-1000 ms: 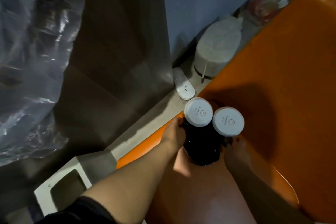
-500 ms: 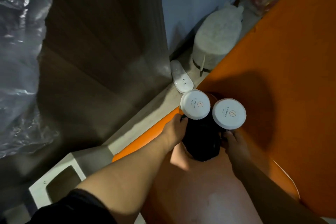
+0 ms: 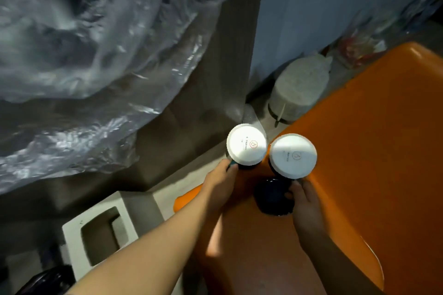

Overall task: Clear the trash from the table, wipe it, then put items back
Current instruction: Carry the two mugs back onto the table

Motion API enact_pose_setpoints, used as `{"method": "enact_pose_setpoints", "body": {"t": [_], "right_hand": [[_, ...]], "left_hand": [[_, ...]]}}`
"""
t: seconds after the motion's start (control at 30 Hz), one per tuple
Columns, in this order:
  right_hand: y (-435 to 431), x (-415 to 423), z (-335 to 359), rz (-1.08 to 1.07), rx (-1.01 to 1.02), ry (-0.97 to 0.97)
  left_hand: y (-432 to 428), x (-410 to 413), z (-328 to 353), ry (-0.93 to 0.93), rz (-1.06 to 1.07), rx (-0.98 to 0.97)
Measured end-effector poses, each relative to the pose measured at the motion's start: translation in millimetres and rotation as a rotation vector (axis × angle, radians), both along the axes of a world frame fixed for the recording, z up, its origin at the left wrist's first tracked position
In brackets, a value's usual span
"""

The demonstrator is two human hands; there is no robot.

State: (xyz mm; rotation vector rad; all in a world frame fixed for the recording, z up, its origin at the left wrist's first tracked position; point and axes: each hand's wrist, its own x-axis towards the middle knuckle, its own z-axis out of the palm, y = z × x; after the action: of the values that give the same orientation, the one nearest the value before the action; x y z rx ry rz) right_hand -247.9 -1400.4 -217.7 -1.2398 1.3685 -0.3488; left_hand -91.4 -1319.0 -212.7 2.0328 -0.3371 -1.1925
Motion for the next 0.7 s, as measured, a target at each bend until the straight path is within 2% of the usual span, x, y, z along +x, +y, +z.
{"method": "enact_pose_setpoints", "body": {"t": [0.1, 0.23, 0.4, 0.7], "right_hand": [[27, 14, 13, 0.095, -0.001, -0.008], [96, 25, 42, 0.144, -0.006, -0.062], [182, 31, 83, 0.292, -0.008, -0.067], [345, 24, 140, 0.518, -0.087, -0.061]], "left_hand": [[41, 5, 31, -0.072, 0.021, 0.038], [113, 1, 57, -0.060, 0.161, 0.017], [220, -9, 83, -0.113, 0.346, 0.007], [415, -39, 138, -0.259, 0.515, 0.051]]}}
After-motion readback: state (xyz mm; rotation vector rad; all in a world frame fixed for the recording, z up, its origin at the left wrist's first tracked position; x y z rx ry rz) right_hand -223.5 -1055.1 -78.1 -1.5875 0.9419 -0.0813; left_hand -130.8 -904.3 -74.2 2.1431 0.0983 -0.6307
